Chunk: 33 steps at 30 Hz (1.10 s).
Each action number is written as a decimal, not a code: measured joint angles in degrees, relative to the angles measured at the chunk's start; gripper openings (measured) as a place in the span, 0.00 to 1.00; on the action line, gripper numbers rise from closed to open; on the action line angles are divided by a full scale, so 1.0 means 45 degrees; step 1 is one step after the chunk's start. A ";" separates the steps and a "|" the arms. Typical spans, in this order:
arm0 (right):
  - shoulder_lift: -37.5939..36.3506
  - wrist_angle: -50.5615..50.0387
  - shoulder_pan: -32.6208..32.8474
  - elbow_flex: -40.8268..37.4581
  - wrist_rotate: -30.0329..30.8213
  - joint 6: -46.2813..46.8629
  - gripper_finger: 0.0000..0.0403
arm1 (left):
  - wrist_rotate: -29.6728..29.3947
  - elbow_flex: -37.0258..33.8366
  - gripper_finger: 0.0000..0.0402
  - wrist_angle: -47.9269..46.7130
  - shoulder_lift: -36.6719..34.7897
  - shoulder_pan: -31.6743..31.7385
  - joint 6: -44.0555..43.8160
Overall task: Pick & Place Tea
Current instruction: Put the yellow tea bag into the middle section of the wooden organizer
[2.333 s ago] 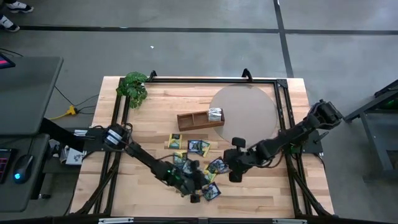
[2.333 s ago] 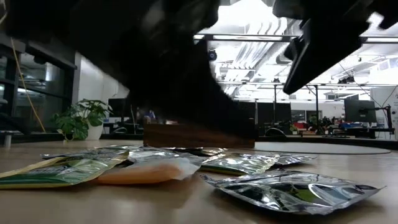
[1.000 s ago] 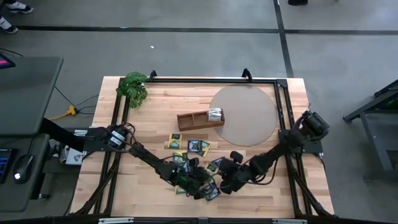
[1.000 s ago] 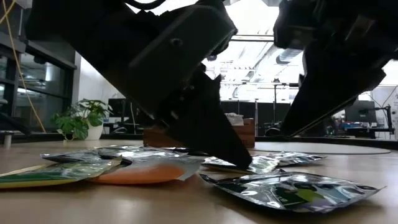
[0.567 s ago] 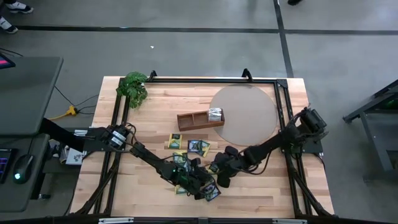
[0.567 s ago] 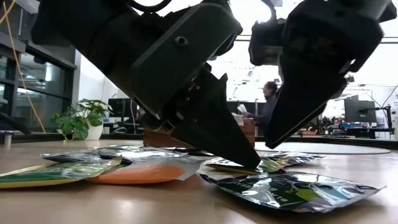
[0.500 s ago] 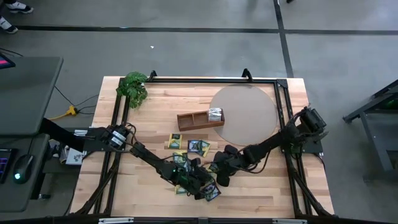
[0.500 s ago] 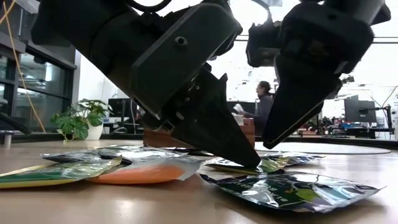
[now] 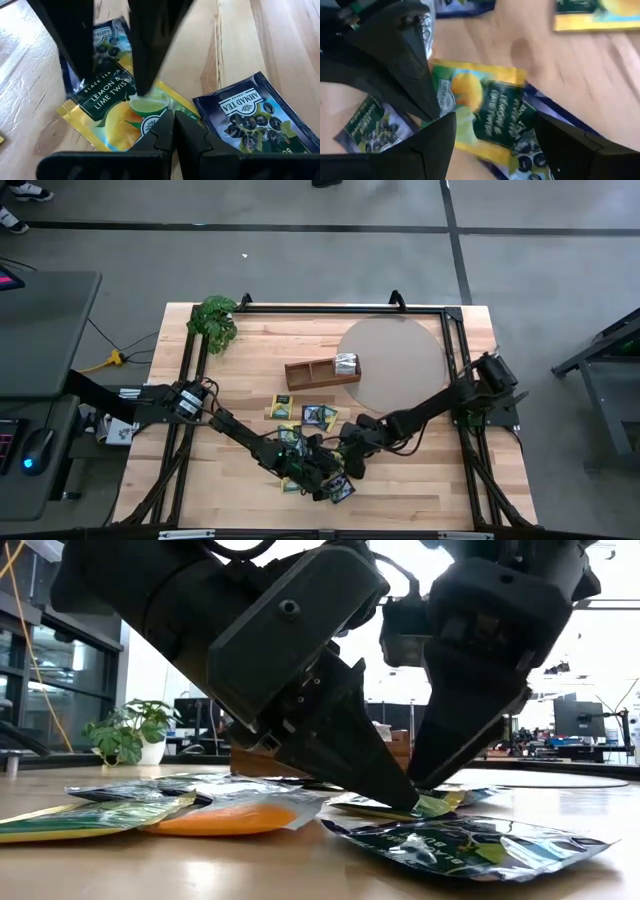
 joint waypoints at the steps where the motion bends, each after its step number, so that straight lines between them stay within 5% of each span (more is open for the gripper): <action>1: 0.0156 0.0338 0.0009 0.0024 -0.0110 0.0020 0.65 | 0.0000 0.0000 0.03 0.0000 0.0000 0.0000 0.0000; 15: 0.0708 0.1966 0.0014 0.0019 -0.1158 -0.0201 0.61 | 0.0125 -0.0010 0.03 0.0033 0.0000 -0.0021 0.0160; 33: 0.0718 0.1737 0.0015 0.0000 -0.1485 -0.0563 0.06 | 0.0078 -0.0005 0.03 0.0068 0.0000 -0.0010 0.0155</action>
